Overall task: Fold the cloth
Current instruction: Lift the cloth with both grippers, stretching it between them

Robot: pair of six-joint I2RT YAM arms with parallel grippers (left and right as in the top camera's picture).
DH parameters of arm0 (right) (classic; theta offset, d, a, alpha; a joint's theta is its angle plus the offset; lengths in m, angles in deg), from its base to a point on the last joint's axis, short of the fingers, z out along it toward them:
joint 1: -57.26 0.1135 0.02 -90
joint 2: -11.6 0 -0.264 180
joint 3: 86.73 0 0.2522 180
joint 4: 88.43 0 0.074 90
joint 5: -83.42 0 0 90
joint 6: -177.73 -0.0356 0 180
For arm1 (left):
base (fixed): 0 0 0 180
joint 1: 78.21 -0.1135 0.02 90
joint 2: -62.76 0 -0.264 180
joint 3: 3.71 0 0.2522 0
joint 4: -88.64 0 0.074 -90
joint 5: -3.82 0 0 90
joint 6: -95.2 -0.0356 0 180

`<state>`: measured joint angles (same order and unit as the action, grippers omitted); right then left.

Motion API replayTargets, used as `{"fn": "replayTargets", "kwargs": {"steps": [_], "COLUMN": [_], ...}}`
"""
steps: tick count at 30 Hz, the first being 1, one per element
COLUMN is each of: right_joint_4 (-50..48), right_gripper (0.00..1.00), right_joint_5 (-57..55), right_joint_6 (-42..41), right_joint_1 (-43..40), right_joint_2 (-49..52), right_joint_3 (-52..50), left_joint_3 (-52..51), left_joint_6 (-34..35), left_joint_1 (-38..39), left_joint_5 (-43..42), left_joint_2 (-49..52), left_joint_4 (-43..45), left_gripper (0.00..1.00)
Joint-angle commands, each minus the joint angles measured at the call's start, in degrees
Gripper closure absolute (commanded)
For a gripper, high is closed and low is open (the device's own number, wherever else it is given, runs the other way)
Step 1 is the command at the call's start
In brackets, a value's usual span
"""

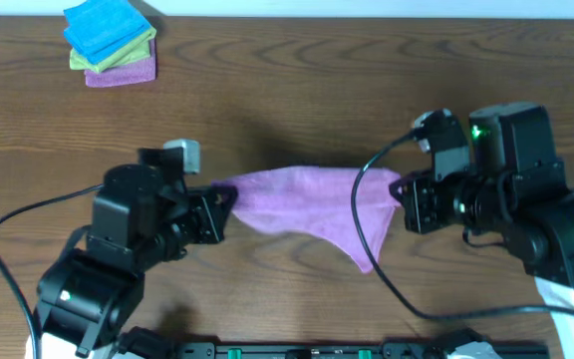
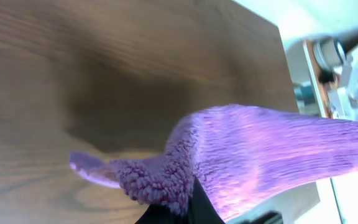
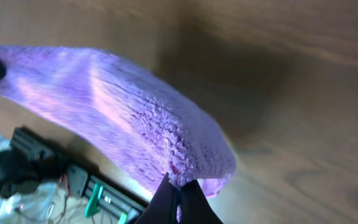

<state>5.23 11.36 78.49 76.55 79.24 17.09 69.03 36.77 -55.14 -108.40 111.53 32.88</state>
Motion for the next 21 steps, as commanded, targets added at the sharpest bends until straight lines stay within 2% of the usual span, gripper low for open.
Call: {"fn": "replayTargets", "kwargs": {"steps": [1,5,10,16,21], "right_joint_4": [1.20,3.23,4.72,2.10,-2.14], "right_gripper": [0.98,0.98,0.98,0.98,0.98], "right_joint_5": [-0.63,-1.99,-2.91,-5.77,-6.45], "right_joint_6": [-2.40,-6.05,-6.67,-6.80,-4.70], "right_joint_1": [2.36,4.87,6.03,6.03,5.97], "right_joint_2": [-1.33,-2.56,-2.80,-0.31,3.85], "right_joint_3": [1.03,1.01,0.98,-1.36,-2.27], "left_joint_3": [1.33,1.33,1.33,1.29,1.29], "left_joint_6": [2.16,5.79,8.57,8.74,5.66], "left_joint_1": [4.42,11.28,16.57,17.44,17.44], "left_joint_5": [3.96,9.70,15.82,21.99,24.83], "left_joint_2": [-0.22,-0.22,-0.22,0.46,4.17], "left_joint_4": [-0.50,-2.78,-4.09,-4.13,-2.45], "left_gripper": [0.94,0.94,0.94,0.94,0.94]}}
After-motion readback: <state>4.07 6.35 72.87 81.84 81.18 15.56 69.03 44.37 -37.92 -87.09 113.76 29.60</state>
